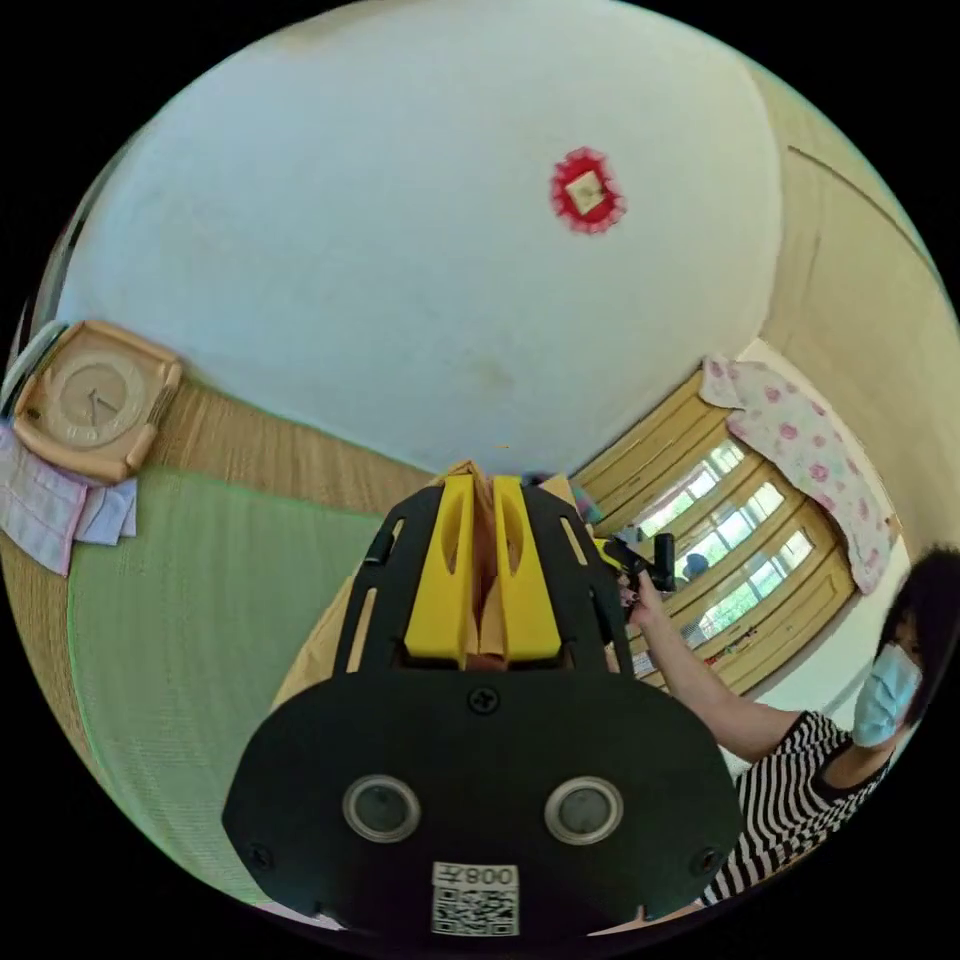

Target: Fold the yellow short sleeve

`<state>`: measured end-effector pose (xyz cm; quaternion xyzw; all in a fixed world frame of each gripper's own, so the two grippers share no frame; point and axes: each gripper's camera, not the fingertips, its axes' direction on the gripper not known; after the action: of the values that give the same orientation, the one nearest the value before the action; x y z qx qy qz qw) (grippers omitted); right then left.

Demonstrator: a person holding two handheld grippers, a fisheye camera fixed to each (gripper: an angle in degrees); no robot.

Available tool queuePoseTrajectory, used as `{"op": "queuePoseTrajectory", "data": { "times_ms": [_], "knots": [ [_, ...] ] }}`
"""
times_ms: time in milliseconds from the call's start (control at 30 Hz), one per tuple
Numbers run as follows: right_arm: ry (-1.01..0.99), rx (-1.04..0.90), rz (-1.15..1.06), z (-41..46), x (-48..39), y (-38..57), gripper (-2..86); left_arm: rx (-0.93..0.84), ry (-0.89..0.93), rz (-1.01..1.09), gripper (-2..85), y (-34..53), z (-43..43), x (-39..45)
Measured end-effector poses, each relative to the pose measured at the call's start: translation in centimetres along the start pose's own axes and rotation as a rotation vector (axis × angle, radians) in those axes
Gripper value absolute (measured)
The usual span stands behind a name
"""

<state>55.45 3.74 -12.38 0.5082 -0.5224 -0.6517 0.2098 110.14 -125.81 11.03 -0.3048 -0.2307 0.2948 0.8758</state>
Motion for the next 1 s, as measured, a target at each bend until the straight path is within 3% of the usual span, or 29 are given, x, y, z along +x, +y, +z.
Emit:
{"op": "queuePoseTrajectory", "data": {
  "times_ms": [167,367,500,667,833,1000],
  "knots": [
    [0.055,-0.131,0.161,12.9,6.4,0.2,1.6,-0.136,-0.103,-0.207,5.9,5.6,8.5,-12.7],
    [0.093,-0.314,0.045,24.2,5.2,8.7,4.7,-0.352,-0.303,-0.289,7.6,17.6,10.4,-19.4],
    [0.186,-0.398,-0.058,29.3,1.5,14.1,7.6,-0.37,-0.414,-0.29,8.6,22.6,9.3,-18.9],
    [0.34,-0.471,-0.192,34.8,-2.7,17.5,8.6,-0.548,-0.66,-0.232,7.6,26.9,13.0,-17.7],
    [0.479,-0.552,-0.274,39.8,-4.9,20.5,7.9,-0.595,-0.73,-0.214,2.6,28.3,15.8,-16.5],
    [0.581,-0.576,-0.321,40.9,-6.6,23.2,1.8,-0.624,-0.73,-0.199,0.7,29.7,17.2,-15.2]
  ]
}}
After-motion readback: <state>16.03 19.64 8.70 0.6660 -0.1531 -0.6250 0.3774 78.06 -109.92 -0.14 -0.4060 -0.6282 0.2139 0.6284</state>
